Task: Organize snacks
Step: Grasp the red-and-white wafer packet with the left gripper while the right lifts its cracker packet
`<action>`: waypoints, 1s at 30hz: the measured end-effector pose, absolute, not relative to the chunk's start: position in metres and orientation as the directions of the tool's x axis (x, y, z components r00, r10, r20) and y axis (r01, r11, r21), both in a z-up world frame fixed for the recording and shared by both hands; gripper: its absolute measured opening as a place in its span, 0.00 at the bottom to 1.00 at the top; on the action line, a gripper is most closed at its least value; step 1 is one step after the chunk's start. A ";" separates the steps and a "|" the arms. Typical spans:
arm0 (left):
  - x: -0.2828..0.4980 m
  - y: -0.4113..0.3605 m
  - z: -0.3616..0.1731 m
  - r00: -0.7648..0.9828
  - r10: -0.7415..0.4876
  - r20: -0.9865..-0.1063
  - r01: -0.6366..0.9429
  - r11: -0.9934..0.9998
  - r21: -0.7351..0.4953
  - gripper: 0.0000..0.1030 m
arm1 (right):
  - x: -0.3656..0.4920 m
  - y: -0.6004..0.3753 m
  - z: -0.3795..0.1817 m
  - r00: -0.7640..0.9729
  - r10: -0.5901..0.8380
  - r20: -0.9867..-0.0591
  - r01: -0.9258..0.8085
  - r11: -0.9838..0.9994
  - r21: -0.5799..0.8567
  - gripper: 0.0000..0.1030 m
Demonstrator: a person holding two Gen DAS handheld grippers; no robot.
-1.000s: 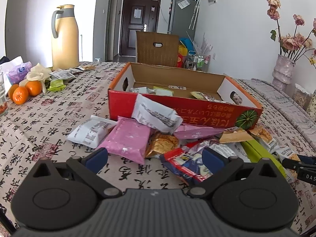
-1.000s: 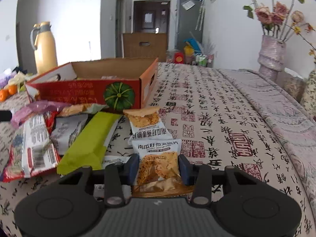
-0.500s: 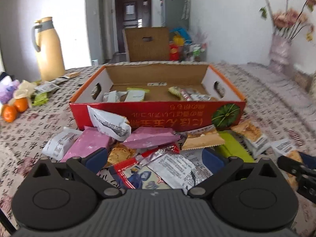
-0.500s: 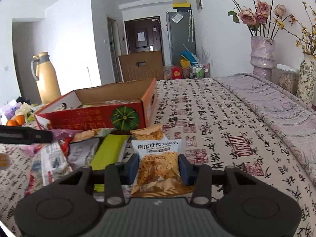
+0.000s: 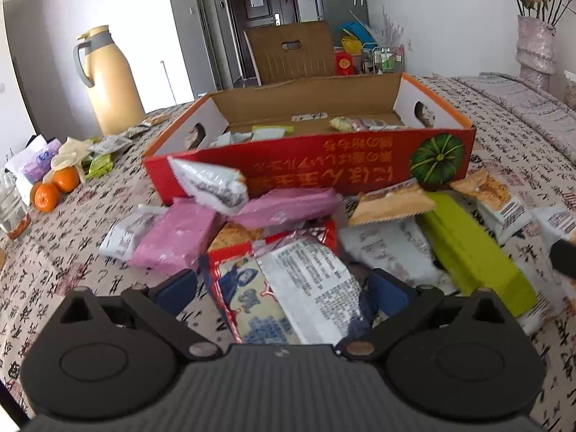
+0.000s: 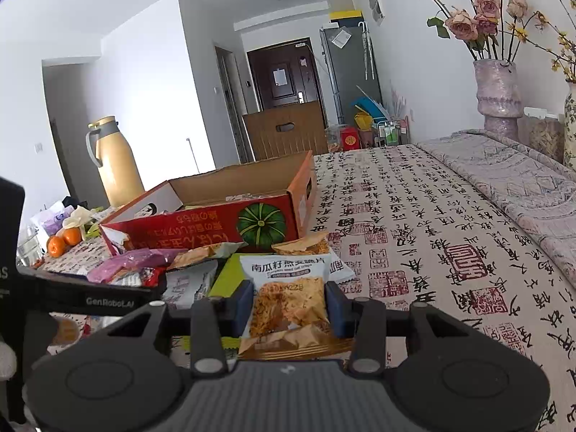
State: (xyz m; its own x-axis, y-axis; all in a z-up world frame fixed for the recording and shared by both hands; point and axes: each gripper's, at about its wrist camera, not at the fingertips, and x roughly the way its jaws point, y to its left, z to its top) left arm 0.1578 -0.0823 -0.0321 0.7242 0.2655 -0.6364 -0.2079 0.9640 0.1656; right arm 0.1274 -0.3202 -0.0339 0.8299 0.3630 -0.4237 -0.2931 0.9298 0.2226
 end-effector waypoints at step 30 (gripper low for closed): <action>0.132 -0.033 -0.045 0.708 0.150 -0.690 -0.195 0.981 0.014 0.79 | 0.107 -0.290 -0.031 0.823 0.350 -0.448 -0.290 0.936 0.198 0.41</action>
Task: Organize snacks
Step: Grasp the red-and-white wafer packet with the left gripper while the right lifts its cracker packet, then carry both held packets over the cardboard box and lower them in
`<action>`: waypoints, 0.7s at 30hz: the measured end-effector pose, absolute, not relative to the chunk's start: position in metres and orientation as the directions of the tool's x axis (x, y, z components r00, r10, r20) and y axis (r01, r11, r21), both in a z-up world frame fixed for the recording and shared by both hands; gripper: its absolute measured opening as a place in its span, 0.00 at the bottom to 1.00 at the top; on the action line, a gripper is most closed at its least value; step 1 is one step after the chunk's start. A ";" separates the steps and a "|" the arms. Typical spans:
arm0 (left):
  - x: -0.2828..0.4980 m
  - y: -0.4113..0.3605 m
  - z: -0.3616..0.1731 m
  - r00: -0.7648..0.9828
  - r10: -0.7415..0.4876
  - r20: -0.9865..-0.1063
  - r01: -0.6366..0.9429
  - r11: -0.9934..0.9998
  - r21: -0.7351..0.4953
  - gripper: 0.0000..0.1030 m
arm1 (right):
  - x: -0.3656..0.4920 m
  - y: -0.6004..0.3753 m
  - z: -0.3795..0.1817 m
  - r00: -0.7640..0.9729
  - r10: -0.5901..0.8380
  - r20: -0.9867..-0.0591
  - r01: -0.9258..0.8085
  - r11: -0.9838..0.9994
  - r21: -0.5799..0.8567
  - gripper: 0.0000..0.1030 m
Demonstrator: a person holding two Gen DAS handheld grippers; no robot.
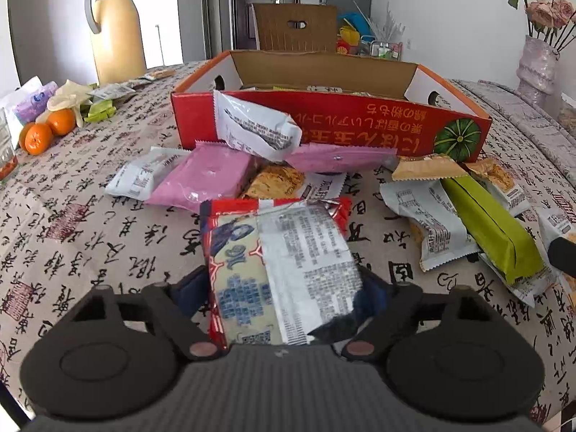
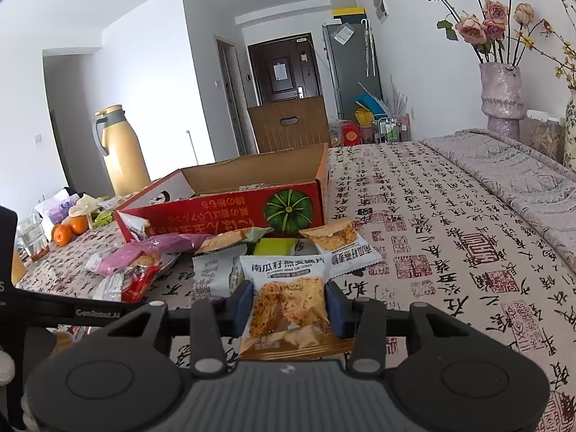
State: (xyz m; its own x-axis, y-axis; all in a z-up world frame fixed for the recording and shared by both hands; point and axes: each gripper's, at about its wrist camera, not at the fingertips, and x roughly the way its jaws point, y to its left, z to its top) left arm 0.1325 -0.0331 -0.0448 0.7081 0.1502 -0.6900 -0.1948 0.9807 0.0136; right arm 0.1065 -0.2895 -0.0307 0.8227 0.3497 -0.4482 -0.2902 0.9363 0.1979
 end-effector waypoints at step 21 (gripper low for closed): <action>0.110 -0.026 -0.023 0.781 0.097 -0.616 -0.151 0.988 -0.035 0.64 | 0.096 -0.278 -0.023 0.830 0.342 -0.441 -0.296 0.940 0.172 0.41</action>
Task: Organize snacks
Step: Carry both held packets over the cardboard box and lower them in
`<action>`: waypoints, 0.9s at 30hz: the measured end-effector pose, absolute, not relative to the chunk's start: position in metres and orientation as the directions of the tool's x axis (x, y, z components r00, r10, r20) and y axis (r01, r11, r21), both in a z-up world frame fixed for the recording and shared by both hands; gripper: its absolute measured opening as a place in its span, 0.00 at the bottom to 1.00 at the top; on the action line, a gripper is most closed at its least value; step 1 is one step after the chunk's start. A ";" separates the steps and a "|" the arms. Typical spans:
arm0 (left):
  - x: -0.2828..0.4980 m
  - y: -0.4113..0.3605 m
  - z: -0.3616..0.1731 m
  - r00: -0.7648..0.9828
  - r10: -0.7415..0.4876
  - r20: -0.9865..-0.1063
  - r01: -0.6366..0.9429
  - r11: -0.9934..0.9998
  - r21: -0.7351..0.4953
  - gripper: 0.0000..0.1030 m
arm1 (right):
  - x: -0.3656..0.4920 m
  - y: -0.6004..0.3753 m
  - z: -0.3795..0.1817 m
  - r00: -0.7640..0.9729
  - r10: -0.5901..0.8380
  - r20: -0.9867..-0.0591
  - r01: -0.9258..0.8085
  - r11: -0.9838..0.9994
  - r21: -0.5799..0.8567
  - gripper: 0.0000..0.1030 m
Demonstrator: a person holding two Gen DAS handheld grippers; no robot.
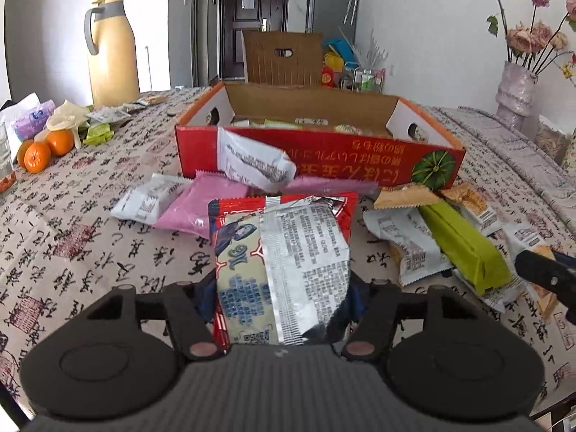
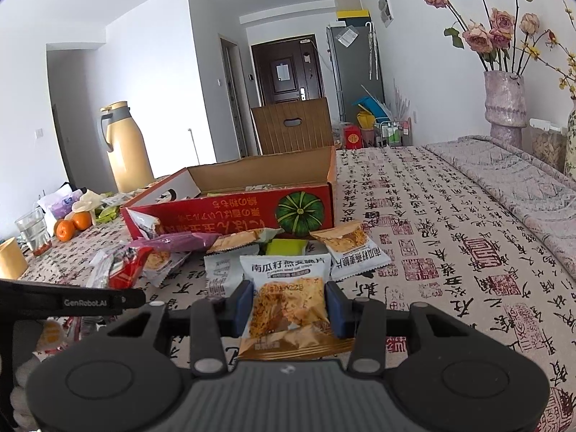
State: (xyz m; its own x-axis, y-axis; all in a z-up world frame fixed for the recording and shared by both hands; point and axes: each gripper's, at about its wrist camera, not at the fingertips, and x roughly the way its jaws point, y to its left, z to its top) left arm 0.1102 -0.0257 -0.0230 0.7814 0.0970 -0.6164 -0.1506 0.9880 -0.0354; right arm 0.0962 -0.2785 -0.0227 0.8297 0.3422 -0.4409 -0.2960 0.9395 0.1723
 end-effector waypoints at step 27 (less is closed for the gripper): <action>0.147 -0.005 0.055 0.894 0.040 -0.446 -0.097 0.990 -0.106 0.64 | 0.146 -0.245 0.023 0.866 0.376 -0.328 -0.342 0.926 0.160 0.41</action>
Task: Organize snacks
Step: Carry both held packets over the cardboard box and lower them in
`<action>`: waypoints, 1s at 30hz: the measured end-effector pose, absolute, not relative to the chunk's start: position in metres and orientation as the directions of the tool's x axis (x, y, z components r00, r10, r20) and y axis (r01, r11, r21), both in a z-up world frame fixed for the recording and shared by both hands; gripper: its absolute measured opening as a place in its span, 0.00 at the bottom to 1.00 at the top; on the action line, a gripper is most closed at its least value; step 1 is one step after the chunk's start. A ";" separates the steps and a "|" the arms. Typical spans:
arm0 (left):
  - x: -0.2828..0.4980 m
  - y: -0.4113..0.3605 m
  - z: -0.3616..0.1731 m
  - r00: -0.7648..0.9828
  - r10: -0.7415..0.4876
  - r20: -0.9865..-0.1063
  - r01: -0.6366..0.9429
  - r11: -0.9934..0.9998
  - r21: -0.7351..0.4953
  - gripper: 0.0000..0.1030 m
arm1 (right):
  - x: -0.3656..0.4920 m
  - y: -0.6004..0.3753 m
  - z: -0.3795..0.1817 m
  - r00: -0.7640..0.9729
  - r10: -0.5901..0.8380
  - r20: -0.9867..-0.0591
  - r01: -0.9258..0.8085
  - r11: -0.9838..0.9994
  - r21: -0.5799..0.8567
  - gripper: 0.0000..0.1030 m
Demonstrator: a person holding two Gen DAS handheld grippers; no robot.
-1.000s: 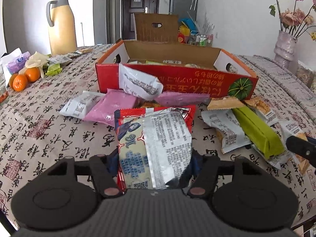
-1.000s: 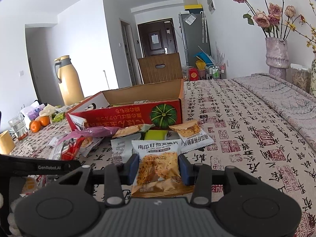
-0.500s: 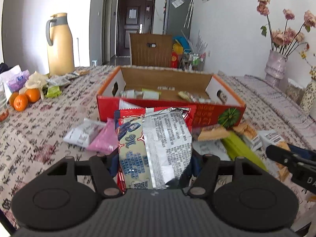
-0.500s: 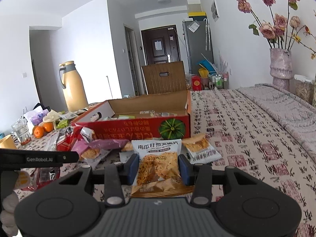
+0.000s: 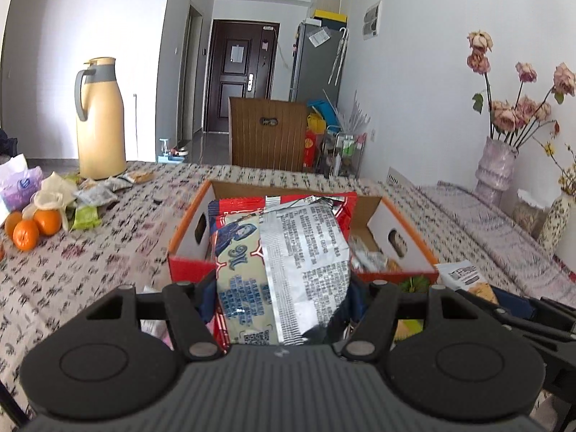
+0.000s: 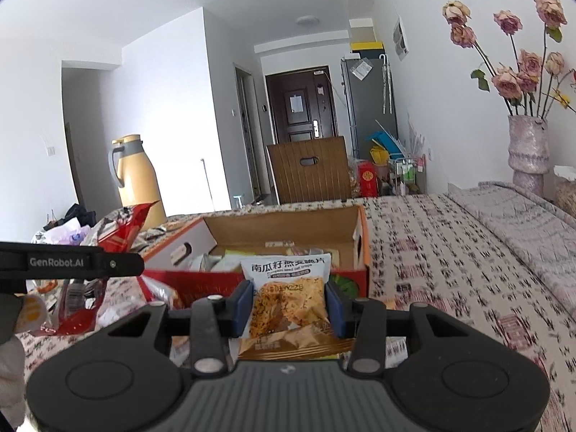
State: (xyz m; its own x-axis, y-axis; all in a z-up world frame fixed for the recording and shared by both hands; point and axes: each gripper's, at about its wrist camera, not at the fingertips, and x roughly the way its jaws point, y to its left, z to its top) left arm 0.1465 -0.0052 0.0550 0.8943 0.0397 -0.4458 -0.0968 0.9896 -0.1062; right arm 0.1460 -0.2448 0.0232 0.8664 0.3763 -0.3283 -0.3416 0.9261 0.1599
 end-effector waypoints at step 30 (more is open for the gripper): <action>0.305 0.027 0.055 0.879 0.085 -0.468 -0.166 0.977 -0.133 0.64 | 0.316 -0.187 0.039 0.848 0.418 -0.325 -0.381 0.908 0.175 0.41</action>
State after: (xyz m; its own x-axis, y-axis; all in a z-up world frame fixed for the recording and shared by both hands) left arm 0.3053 0.0267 0.0554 0.8795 0.0853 -0.4682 -0.1655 0.9772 -0.1328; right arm 0.3160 -0.1873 0.0392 0.8481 0.4182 -0.3255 -0.3808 0.9080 0.1745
